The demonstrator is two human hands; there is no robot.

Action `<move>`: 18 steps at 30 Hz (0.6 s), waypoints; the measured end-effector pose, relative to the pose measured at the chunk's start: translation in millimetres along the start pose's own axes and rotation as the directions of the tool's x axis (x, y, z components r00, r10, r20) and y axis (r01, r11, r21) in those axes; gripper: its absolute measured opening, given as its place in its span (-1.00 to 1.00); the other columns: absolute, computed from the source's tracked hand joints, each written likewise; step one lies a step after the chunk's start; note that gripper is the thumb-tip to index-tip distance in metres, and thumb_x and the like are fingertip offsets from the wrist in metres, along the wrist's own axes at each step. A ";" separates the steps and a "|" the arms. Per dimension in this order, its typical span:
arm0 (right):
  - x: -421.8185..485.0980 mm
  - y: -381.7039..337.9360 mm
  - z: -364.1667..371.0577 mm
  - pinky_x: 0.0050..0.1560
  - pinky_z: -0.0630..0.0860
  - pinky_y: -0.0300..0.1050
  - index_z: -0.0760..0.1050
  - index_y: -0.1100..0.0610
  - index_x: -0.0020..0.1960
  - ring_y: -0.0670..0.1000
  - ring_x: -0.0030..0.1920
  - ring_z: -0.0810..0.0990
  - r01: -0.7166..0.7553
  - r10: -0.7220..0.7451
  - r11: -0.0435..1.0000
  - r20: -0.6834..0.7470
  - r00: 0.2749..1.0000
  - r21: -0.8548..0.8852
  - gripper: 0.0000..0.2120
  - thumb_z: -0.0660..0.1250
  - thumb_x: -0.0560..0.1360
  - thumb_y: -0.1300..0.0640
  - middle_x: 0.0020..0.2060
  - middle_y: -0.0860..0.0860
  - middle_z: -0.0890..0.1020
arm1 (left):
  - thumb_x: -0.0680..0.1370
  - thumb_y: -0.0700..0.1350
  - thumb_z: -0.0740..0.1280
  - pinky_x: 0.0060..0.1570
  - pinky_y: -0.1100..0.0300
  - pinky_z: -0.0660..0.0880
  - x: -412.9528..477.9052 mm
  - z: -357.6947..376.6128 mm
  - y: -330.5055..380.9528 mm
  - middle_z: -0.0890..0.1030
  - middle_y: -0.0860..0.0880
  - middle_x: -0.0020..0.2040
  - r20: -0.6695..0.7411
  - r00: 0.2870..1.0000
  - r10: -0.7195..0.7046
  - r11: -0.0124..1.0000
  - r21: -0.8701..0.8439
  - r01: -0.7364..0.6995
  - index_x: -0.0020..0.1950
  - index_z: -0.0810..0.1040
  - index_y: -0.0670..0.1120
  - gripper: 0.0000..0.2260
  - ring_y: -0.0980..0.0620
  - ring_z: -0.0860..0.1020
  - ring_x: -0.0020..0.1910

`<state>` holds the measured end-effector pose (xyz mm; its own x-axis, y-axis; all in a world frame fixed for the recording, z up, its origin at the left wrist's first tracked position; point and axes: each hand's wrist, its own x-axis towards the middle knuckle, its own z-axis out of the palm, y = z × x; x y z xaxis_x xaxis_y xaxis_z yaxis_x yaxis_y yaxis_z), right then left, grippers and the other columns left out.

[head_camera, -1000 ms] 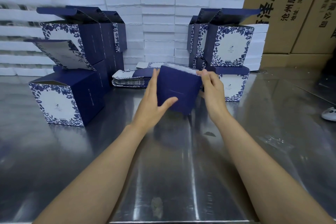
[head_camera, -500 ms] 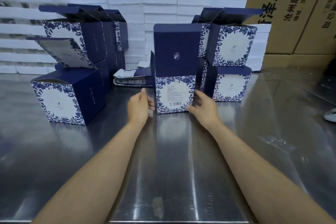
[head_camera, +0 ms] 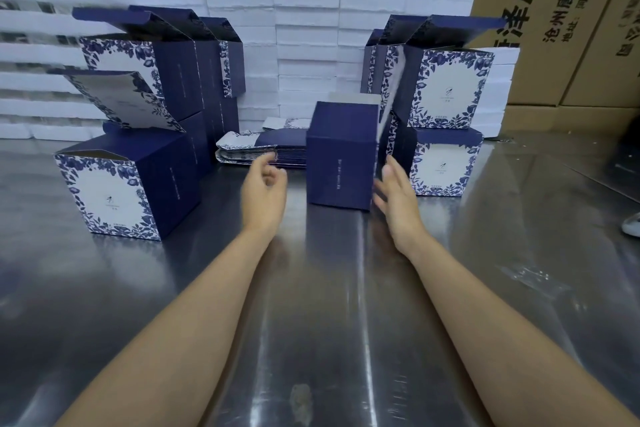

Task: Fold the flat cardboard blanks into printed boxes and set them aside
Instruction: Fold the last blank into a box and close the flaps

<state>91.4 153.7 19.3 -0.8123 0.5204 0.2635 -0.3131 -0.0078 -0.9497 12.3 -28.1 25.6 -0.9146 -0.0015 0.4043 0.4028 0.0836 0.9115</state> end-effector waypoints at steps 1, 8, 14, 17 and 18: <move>-0.9 -1.7 0.8 0.45 0.30 -0.03 0.24 0.01 0.49 -0.04 0.41 0.38 0.027 -0.027 1.000 -0.027 0.999 -0.009 -0.58 0.14 0.65 0.00 0.43 -0.05 0.38 | 0.59 -0.21 0.27 0.16 0.11 0.42 2.1 -0.1 0.4 0.56 0.06 0.08 0.011 1.000 -0.001 1.000 -0.020 0.001 0.44 0.35 -0.08 -0.59 0.13 0.51 0.02; -3.5 -1.2 2.6 0.43 0.26 -0.16 0.22 0.00 0.51 -0.16 0.40 0.34 0.091 -0.083 0.990 0.070 0.994 -0.111 -0.49 0.26 0.60 0.02 0.45 -0.08 0.35 | 0.65 0.00 0.20 0.30 0.27 0.27 -10.6 6.0 -2.8 0.45 0.15 0.34 0.469 0.879 -0.082 0.995 0.085 0.047 0.54 0.23 0.03 -0.54 0.23 0.38 0.34; -4.1 -6.7 -3.0 0.54 -0.02 -0.12 0.05 -0.12 0.55 -0.31 0.43 0.07 0.156 -0.172 0.970 -0.071 0.982 -0.189 -0.52 0.04 0.66 -0.09 0.51 -0.24 0.12 | 0.61 -0.13 0.28 -0.03 0.16 0.48 -11.4 3.5 17.1 0.61 -0.02 -0.22 -0.022 0.970 0.243 0.970 0.011 -0.243 -0.11 0.56 -0.06 -0.88 0.08 0.54 -0.21; -5.5 -14.9 0.2 0.54 0.06 -0.06 0.26 -0.20 0.40 -0.23 0.48 0.14 0.305 -0.324 0.923 -0.049 0.945 -0.234 -0.64 -0.02 0.63 -0.14 0.46 -0.20 0.25 | 0.60 -0.07 0.31 0.30 0.23 0.36 -1.5 1.2 19.5 0.46 0.01 0.34 0.049 0.970 0.238 0.971 0.020 -0.240 0.36 0.39 -0.02 -0.66 0.13 0.43 0.28; -5.8 -17.8 2.6 0.53 0.10 -0.01 0.34 -0.20 0.35 -0.21 0.46 0.19 0.314 -0.326 0.922 -0.015 0.945 -0.229 -0.65 -0.02 0.61 -0.15 0.43 -0.21 0.30 | 0.61 -0.02 0.29 0.33 0.33 0.28 0.8 1.0 20.1 0.35 0.06 0.45 0.123 0.972 0.203 0.979 -0.016 -0.202 0.48 0.27 0.00 -0.55 0.21 0.34 0.36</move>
<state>100.4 148.6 35.2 -0.6588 0.5069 0.5559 -0.4309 0.3514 -0.8312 19.7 -25.5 44.2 -0.8113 0.1380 0.5681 0.5799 0.0666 0.8120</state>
